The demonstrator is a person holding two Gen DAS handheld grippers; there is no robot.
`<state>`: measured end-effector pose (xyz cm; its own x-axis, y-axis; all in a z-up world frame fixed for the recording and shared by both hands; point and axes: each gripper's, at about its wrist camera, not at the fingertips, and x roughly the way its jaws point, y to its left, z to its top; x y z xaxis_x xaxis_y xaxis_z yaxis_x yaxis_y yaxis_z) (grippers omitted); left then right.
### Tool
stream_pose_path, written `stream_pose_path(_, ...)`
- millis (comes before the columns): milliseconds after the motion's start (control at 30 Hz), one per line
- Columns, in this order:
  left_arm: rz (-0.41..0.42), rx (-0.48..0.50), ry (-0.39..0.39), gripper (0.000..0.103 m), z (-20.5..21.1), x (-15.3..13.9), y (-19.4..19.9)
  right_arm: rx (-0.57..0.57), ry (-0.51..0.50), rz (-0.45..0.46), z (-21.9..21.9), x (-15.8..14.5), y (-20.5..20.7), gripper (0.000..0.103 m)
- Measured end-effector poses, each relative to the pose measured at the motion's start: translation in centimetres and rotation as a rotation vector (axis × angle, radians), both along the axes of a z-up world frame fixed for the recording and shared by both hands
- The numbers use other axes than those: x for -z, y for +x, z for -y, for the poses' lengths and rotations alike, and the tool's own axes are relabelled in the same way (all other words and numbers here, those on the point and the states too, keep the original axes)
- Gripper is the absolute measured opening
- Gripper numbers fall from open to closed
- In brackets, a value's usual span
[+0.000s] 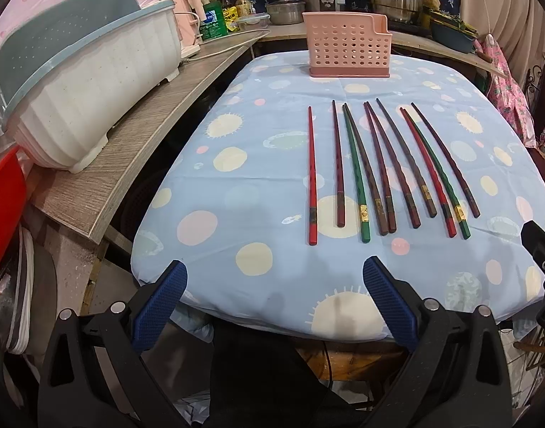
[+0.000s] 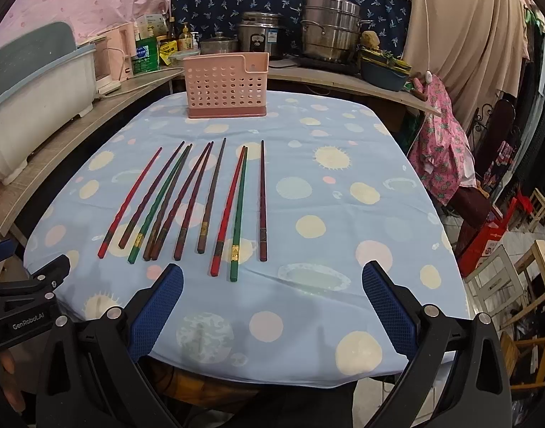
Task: Organize utensils
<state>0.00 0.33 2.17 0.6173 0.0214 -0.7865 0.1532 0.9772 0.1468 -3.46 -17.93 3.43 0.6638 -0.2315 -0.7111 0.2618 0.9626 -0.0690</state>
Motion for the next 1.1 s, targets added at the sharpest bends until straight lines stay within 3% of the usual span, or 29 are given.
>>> stream_pose_path(1100, 0.008, -0.004, 0.003, 0.095, -0.09, -0.32, -0.09, 0.016, 0.008, 0.006, 0.64, -0.59, -0.30, 0.096)
